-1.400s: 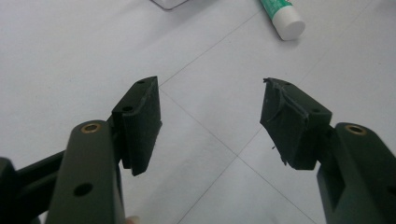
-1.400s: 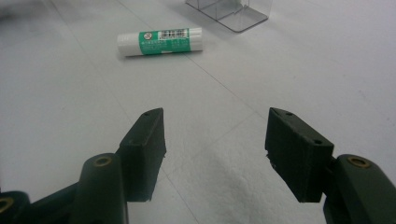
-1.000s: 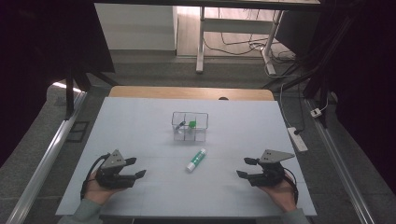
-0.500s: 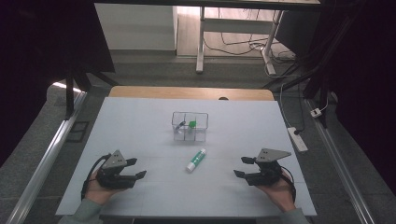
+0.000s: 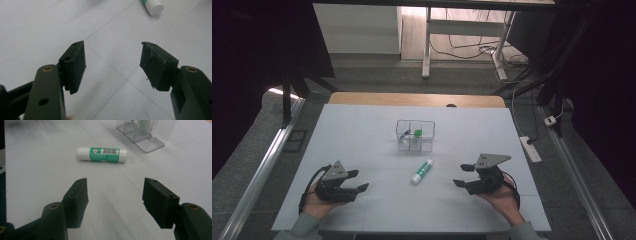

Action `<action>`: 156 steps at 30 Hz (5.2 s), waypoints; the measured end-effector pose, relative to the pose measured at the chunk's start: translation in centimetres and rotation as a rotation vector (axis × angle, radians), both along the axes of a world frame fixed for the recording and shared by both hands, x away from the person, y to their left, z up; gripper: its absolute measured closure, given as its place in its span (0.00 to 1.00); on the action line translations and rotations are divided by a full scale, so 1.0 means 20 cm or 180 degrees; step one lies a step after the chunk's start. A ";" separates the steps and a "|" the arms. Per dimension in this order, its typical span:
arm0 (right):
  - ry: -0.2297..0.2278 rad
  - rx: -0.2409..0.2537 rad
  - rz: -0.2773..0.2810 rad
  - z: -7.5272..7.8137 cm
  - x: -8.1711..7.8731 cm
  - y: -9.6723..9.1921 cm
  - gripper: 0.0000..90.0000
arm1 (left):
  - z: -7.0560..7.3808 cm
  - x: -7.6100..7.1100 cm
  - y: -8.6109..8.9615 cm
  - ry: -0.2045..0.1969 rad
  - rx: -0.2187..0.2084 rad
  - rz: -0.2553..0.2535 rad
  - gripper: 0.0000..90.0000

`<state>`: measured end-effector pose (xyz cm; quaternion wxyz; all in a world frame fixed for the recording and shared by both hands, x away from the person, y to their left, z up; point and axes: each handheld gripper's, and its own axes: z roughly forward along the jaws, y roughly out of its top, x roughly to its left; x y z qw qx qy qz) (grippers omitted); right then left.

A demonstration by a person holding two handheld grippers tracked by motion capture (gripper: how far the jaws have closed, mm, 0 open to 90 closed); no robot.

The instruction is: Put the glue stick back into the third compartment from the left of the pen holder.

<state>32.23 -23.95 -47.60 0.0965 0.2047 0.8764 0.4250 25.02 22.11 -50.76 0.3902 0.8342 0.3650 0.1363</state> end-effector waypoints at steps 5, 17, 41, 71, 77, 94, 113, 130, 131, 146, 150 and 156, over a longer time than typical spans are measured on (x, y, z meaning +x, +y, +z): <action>0.0020 -0.0019 0.0128 0.02 0.03 0.07 0.41 | 0.00 0.00 0.00 0.0005 0.0001 -0.0008 0.41; 0.0018 -0.0190 0.0431 0.04 0.10 0.26 0.40 | 0.00 0.00 0.00 0.0020 -0.0002 -0.0018 0.41; -0.0036 -0.0537 0.0842 0.05 0.14 0.44 0.35 | -0.01 0.00 -0.01 0.0053 0.0007 -0.0046 0.41; 0.0028 -0.1454 0.1556 -0.04 0.24 0.77 0.31 | -0.03 0.01 -0.01 0.0106 0.0006 -0.0101 0.41; -0.0037 -0.1668 0.1613 -0.08 0.24 0.80 0.31 | -0.04 0.01 -0.01 0.0119 0.0022 -0.0109 0.40; 0.0067 -0.1847 0.1821 -0.14 0.27 0.82 0.56 | -0.05 0.02 0.00 0.0146 0.0043 -0.0121 0.40; 0.0099 -0.1420 0.1458 -0.06 0.28 0.69 0.72 | -0.05 0.01 -0.01 0.0136 0.0052 -0.0116 0.40; 0.0016 -0.0777 0.1110 0.08 0.28 0.57 0.73 | -0.05 0.01 -0.01 0.0121 0.0053 -0.0103 0.40; 0.0010 -0.0722 0.1086 0.09 0.28 0.57 0.73 | -0.05 0.01 -0.01 0.0121 0.0052 -0.0102 0.40; -0.0011 -0.0314 0.0673 0.15 0.30 0.49 0.72 | -0.05 0.01 -0.01 0.0111 0.0055 -0.0097 0.40; -0.0013 -0.0247 0.0596 0.16 0.30 0.48 0.72 | -0.05 0.01 -0.01 0.0102 0.0055 -0.0090 0.40; -0.0052 -0.0110 0.0439 0.19 0.30 0.46 0.72 | -0.05 0.01 0.00 0.0094 0.0044 -0.0083 0.40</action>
